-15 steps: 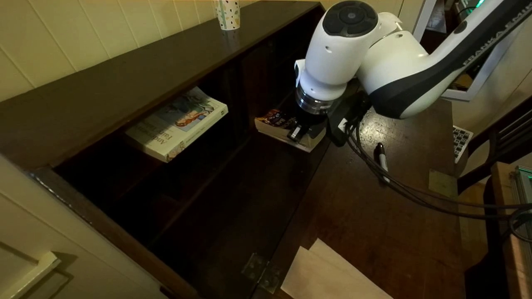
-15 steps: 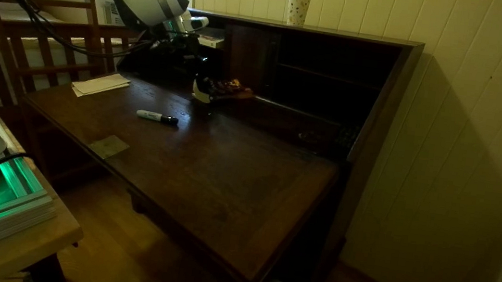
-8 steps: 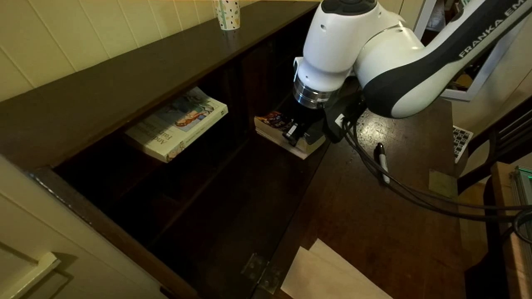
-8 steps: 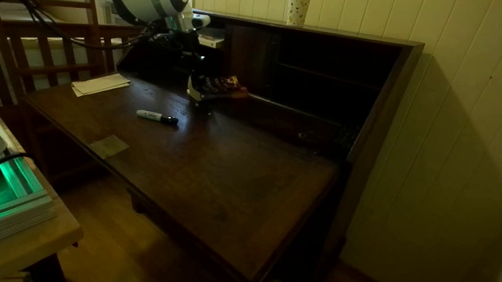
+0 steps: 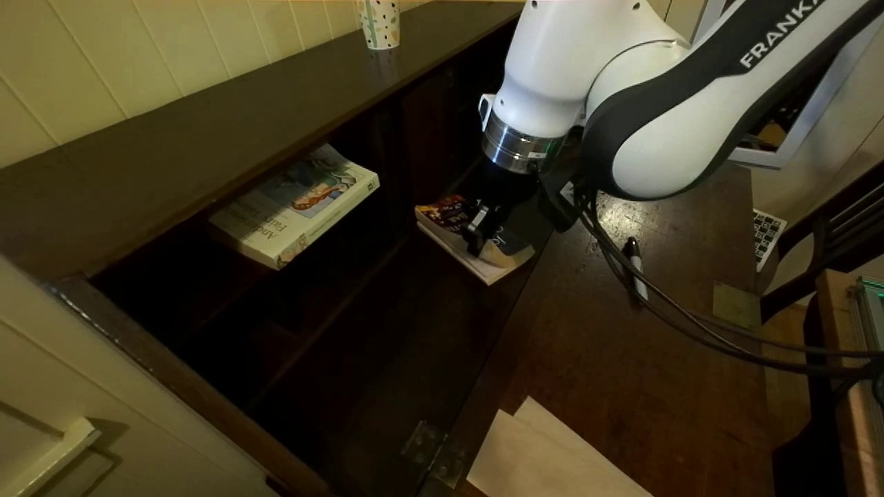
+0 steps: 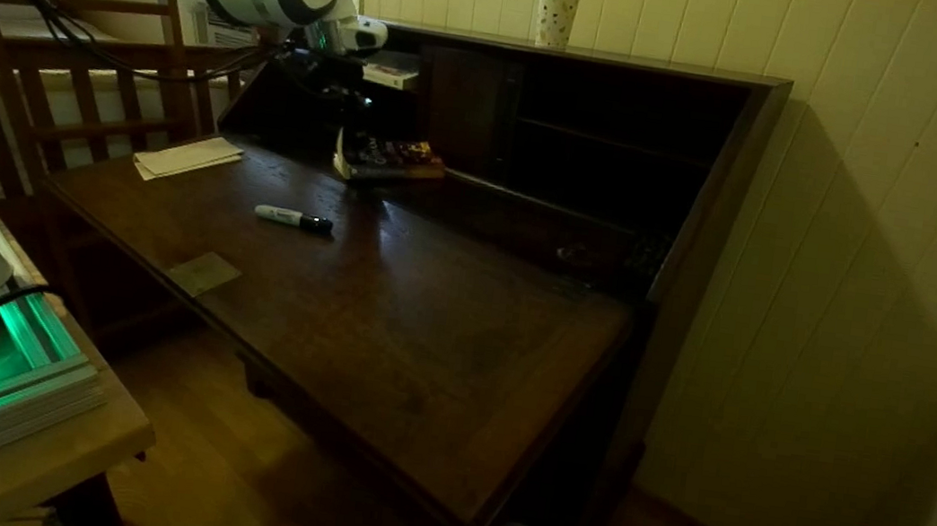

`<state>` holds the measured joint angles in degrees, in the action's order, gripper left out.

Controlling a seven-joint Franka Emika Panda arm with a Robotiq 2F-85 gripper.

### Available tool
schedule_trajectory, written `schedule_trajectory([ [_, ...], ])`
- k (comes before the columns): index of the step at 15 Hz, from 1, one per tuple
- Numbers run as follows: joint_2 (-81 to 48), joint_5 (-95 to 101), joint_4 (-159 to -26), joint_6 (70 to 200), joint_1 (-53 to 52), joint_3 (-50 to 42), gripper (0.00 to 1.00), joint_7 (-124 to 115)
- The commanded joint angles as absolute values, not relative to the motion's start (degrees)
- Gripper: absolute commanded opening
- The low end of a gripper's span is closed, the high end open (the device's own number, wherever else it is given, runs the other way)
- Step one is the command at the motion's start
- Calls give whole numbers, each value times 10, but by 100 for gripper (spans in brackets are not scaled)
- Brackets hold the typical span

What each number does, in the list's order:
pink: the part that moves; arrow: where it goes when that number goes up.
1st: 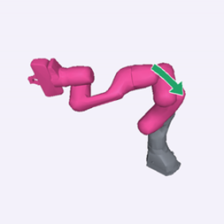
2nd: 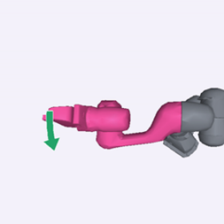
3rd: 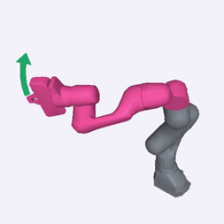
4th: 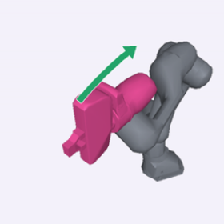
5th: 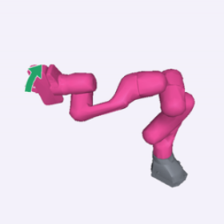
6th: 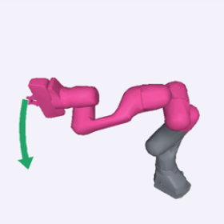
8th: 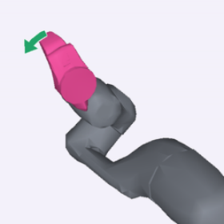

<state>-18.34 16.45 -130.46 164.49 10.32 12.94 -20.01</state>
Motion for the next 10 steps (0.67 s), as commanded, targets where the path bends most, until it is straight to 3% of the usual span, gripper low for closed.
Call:
schedule_trajectory([
  [1, -147, 102, -1332, 1643, 42, 88, 6, -115],
  [10, -136, 27, -1327, 1573, 24, 86, 6, 47],
])
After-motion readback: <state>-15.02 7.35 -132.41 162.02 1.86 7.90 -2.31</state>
